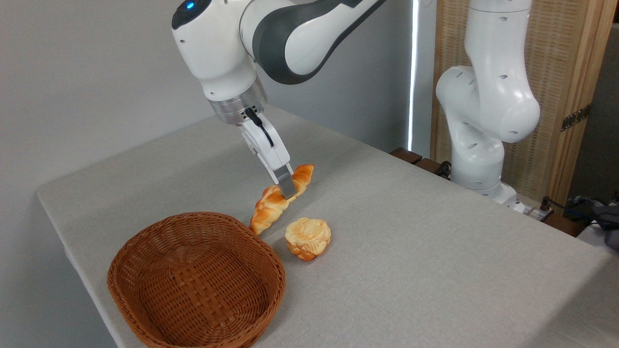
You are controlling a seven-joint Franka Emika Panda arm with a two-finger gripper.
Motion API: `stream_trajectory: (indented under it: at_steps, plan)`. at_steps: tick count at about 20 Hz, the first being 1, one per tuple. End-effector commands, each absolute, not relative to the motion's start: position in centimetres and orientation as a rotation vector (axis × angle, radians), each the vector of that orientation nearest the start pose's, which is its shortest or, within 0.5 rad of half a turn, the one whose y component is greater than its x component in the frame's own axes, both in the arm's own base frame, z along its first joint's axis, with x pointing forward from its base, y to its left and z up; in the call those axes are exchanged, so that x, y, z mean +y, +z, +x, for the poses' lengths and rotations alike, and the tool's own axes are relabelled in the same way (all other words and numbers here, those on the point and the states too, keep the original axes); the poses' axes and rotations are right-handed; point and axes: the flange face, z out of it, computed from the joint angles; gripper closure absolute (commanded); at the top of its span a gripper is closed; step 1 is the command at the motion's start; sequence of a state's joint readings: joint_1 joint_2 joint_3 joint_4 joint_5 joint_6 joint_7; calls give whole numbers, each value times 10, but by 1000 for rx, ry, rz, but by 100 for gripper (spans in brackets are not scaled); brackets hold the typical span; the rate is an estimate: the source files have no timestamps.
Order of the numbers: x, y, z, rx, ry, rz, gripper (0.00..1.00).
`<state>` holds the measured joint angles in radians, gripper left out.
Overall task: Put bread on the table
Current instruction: 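Lower the braided roll onto the table beside the bun and release it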
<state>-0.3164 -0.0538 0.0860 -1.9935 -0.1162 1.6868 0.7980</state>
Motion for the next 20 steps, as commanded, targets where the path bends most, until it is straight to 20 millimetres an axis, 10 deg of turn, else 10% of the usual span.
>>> stream_trajectory:
  at_steps: [1,12,20]
  plan:
    - [-124,469,499,1585,327,-2883,0]
    - [-119,475,500,1571,306,-2891,0]
    - [-94,538,534,1437,-22,-2912,0]
